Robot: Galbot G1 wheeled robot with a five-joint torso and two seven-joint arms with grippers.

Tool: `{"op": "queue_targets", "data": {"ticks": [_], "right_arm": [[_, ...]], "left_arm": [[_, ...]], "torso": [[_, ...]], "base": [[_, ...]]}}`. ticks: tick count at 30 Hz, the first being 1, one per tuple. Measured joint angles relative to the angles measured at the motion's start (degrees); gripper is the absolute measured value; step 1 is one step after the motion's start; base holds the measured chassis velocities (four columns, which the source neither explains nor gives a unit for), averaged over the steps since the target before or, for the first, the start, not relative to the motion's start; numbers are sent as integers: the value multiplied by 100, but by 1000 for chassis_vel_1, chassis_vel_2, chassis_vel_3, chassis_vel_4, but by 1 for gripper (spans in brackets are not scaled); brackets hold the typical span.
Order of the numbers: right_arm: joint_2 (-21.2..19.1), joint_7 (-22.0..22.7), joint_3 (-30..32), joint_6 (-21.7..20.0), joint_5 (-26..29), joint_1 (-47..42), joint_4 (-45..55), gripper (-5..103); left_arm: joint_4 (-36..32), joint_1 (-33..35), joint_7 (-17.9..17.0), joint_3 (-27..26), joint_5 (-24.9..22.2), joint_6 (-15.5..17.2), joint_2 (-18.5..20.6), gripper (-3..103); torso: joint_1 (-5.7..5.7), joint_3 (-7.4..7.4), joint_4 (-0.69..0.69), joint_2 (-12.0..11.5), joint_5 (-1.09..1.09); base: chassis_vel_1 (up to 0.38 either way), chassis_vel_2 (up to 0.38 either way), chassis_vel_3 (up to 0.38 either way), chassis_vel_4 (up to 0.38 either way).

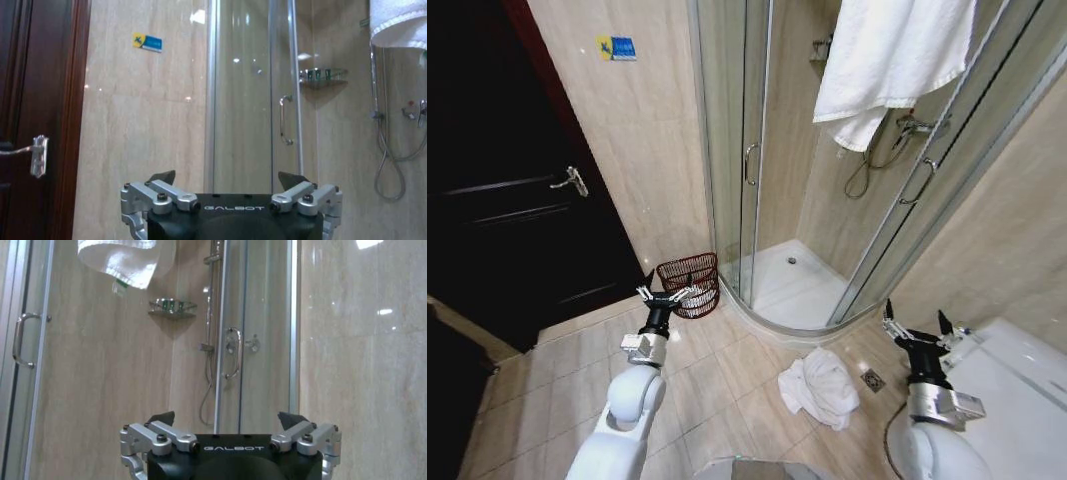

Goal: Discard the used towel into the hamper.

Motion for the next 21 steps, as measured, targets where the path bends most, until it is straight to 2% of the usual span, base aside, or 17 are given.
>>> {"op": "queue_targets", "data": {"ticks": [21], "right_arm": [[0,-117,-30,-33,13,-63,232,100]], "left_arm": [[-93,53,79,-31,37,2,9,100]], "torso": [[331,394,0,725,0]], "base": [[0,0,0,0]]}}
